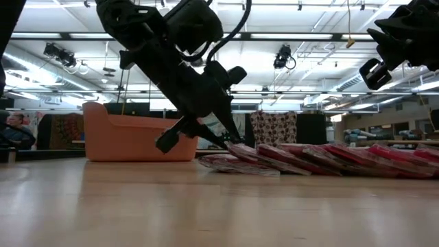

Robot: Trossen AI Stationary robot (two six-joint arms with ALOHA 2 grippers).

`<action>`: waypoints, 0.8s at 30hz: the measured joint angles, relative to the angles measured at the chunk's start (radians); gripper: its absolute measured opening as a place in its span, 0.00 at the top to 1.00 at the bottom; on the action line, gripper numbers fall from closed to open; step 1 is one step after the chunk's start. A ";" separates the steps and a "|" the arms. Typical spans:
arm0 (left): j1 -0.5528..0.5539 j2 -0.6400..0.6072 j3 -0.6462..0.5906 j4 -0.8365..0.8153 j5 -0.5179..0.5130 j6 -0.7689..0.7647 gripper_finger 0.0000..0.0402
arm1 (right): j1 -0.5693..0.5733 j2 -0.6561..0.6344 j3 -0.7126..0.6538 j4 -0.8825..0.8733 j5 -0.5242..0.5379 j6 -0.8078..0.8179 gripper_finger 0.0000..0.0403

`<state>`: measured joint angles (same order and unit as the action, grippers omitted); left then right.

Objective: Sort popcorn bags into baskets
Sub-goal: Put the red popcorn pack into the orange bin

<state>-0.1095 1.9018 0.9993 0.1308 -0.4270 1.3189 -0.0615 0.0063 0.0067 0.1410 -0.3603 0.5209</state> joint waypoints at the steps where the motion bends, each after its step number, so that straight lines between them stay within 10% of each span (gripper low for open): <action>1: 0.001 0.000 0.000 0.003 0.019 0.015 0.69 | 0.000 0.000 0.000 0.000 0.000 0.000 0.85; 16: 0.034 0.061 0.002 0.089 0.165 0.349 0.70 | 0.000 0.000 0.000 0.000 0.000 0.000 0.85; 24: 0.027 0.045 0.001 0.087 0.207 0.195 0.97 | 0.000 0.000 0.000 0.000 0.000 0.000 0.85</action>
<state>-0.0823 1.9472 1.0004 0.2183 -0.2195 1.5142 -0.0615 0.0063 0.0067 0.1411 -0.3603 0.5209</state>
